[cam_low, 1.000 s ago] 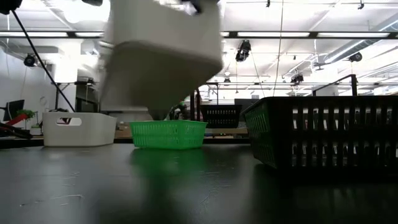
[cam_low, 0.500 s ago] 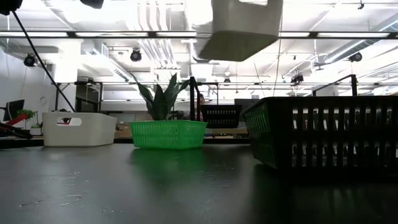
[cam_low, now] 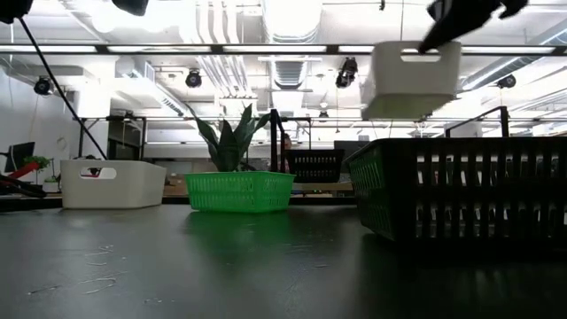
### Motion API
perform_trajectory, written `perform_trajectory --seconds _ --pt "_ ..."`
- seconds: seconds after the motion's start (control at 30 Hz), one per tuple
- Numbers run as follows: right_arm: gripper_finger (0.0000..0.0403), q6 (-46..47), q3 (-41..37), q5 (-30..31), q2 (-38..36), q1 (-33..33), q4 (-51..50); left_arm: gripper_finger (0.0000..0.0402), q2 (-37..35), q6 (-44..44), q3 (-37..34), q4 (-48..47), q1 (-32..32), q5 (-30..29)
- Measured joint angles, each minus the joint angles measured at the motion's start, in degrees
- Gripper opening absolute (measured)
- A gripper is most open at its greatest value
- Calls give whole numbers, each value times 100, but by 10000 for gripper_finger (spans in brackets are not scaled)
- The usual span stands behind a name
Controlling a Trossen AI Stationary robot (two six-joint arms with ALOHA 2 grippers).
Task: Stack baskets on shelf by color
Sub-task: Put the bottom left white bin on the shelf
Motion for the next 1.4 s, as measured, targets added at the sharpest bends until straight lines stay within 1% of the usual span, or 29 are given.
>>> perform_trajectory --seconds 0.17,0.37,0.53,0.83,1.07,1.4 --pt "8 276 -405 -5 -614 -313 -83 145 -2 -2 0 7 0 0" --pt "8 816 -582 -4 -906 -596 -509 145 -2 19 -1 11 7 0" --pt "8 1165 -588 -11 -917 -652 -1071 145 -2 5 26 42 7 0" --pt "8 1198 -585 -19 -890 -647 -1693 145 -2 2 0 28 7 0" --pt "8 963 -685 -13 -897 -647 -1749 145 -2 3 -4 22 7 0" --pt "8 966 -943 -11 -877 -647 -1686 145 62 0 -13 100 7 0"
